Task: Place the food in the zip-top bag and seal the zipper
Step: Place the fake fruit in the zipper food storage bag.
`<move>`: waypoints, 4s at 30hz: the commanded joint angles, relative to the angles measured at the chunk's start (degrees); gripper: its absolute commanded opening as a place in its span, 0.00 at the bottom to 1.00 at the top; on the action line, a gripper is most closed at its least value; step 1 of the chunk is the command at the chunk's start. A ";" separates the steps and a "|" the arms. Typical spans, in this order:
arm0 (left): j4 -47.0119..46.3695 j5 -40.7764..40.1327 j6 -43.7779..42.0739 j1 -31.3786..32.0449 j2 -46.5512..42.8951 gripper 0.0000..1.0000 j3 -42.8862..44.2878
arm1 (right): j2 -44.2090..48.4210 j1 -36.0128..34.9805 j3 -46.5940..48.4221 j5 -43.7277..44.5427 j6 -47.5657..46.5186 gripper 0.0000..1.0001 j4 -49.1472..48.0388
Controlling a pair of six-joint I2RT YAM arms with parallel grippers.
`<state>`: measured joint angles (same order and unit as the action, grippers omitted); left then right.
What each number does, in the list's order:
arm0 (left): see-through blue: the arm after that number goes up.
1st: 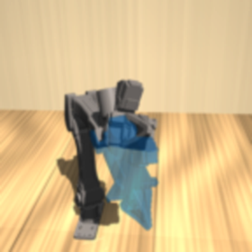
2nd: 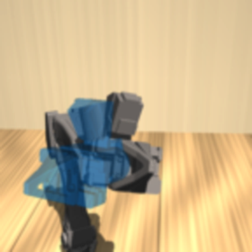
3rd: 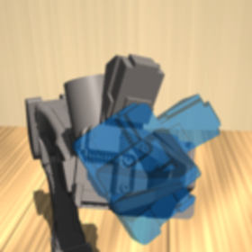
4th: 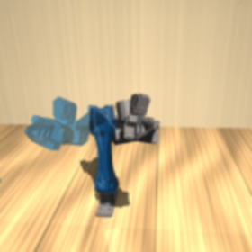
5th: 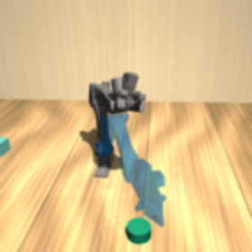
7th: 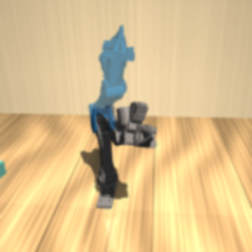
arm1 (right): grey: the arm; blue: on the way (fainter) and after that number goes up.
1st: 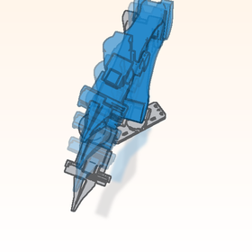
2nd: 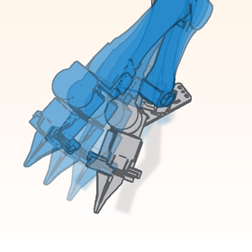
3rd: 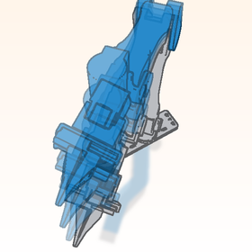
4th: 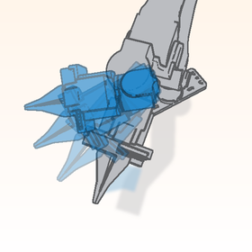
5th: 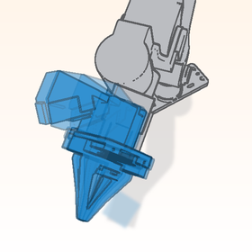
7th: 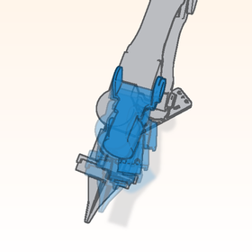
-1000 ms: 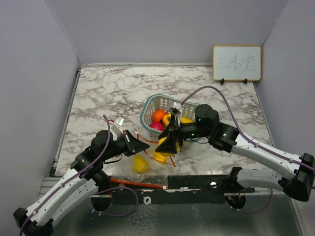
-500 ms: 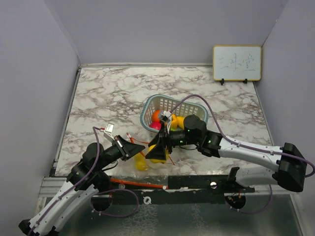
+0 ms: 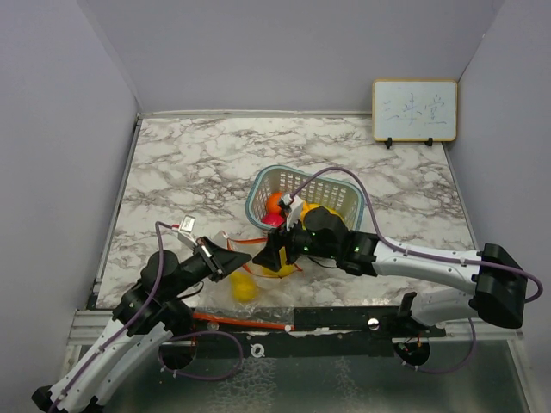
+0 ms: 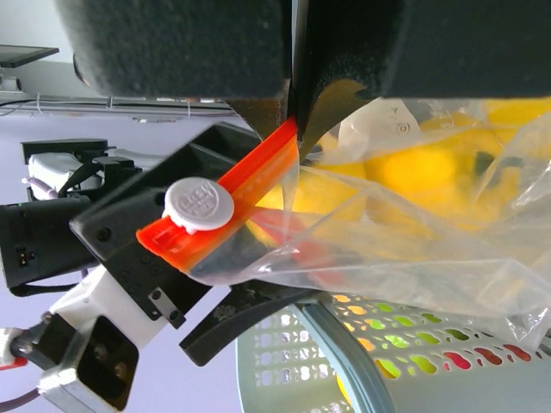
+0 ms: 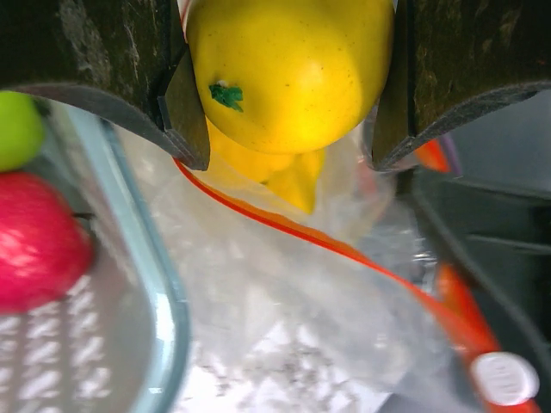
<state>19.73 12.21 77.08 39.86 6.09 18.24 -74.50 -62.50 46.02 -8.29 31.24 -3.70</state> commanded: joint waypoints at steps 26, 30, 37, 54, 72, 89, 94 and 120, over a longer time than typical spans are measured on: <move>3.82 -2.26 0.53 -0.06 -1.55 0.00 3.27 | 9.66 -8.44 9.59 18.82 0.07 1.00 20.85; 1.89 -2.47 0.79 -0.04 -2.14 0.00 3.86 | 12.68 -8.43 7.59 20.55 3.08 0.99 28.16; 1.61 -3.68 -0.78 -0.04 -1.82 0.00 6.10 | 20.78 -8.47 -0.73 20.98 8.20 0.81 29.60; 1.68 -2.75 -0.97 -0.04 -2.91 0.00 6.19 | 17.64 -8.46 -4.66 28.60 13.14 0.64 19.81; 1.15 -2.45 -1.11 -0.05 -2.98 0.00 5.51 | 10.78 -8.43 -6.20 26.70 15.04 0.51 13.51; 16.49 -7.01 -3.76 -0.04 3.42 0.00 16.20 | 11.80 -8.43 10.67 27.02 1.80 0.03 24.73; 26.26 -8.02 -11.11 -0.04 16.44 0.00 26.82 | 8.67 -8.45 19.69 23.00 -1.77 0.03 30.10; 33.17 -16.85 -30.64 -0.04 30.05 0.00 37.33 | 3.83 -8.36 22.63 23.00 -5.34 0.16 22.40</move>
<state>55.48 -7.31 46.98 39.81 38.15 66.46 -70.24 -70.57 74.89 17.04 22.76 20.82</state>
